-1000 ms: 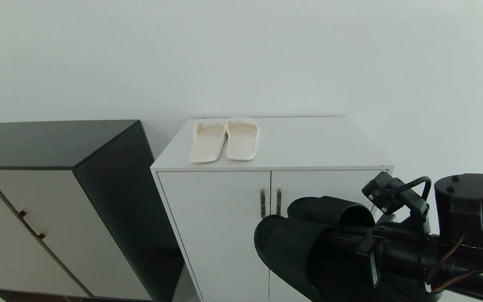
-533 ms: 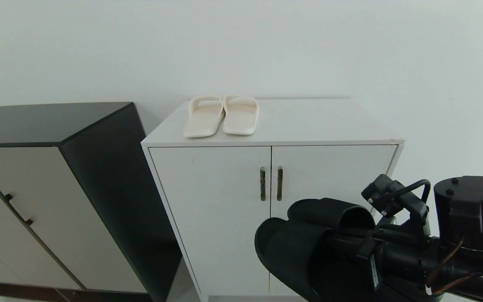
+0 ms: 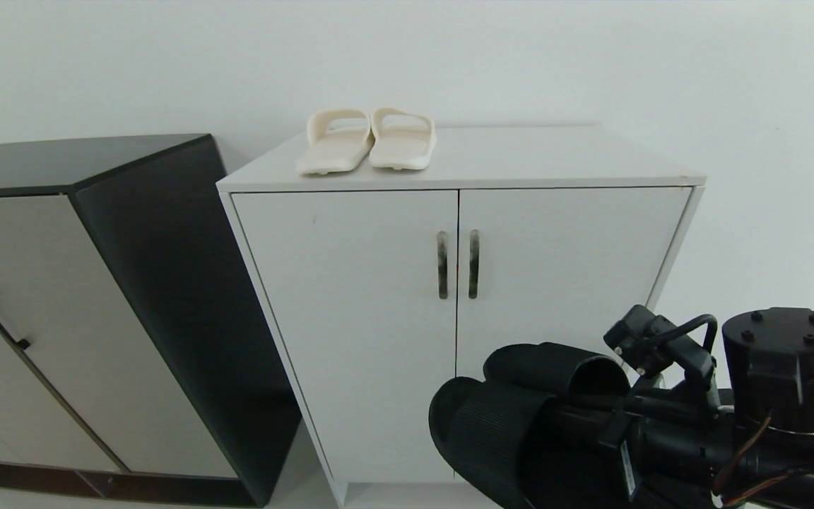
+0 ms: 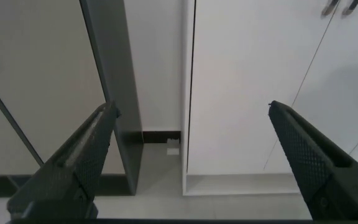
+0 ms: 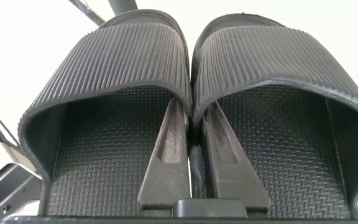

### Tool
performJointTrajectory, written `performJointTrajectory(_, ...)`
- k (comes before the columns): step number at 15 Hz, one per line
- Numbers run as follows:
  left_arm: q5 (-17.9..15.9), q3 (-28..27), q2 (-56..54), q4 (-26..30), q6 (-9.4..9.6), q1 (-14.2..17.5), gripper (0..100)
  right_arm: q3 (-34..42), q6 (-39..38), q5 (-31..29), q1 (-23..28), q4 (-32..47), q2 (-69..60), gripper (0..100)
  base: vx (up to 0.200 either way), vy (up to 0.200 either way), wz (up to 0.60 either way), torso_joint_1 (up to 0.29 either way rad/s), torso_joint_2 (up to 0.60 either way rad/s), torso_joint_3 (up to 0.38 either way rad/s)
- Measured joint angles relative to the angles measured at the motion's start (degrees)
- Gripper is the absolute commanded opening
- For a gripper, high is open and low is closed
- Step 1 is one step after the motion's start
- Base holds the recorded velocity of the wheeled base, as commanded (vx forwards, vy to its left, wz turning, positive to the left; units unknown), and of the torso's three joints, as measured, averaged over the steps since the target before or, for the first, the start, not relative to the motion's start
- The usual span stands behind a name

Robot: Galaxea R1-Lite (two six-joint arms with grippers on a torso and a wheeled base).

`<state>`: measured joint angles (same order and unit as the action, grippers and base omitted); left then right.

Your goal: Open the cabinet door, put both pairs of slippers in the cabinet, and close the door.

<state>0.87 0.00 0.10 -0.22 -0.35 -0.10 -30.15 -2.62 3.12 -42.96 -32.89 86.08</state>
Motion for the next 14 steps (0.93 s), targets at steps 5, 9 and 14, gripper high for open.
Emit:
performJointTrajectory(5, -1.3, 0.0, 0.0, 0.1, 0.79, 0.0, 100, 5.2, 5.8, 4.1, -2.0, -4.5, 0.4, 0, 0.000, 0.000, 0.00, -0.068, 0.45, 0.381)
performJointTrajectory(9, -4.4, 0.0, 0.6, 0.0, 3.13, -0.1, 100, 6.4, 5.8, 4.2, -1.9, -4.8, 0.7, 0, 0.000, 0.000, 0.00, -0.007, 0.23, 0.214)
performJointTrajectory(14, -6.1, -9.8, 8.8, -2.0, -1.96, -2.4, 100, 6.4, 5.8, 4.2, -1.8, -4.8, 0.6, 0, 0.000, 0.000, 0.00, 0.000, 0.01, 0.007)
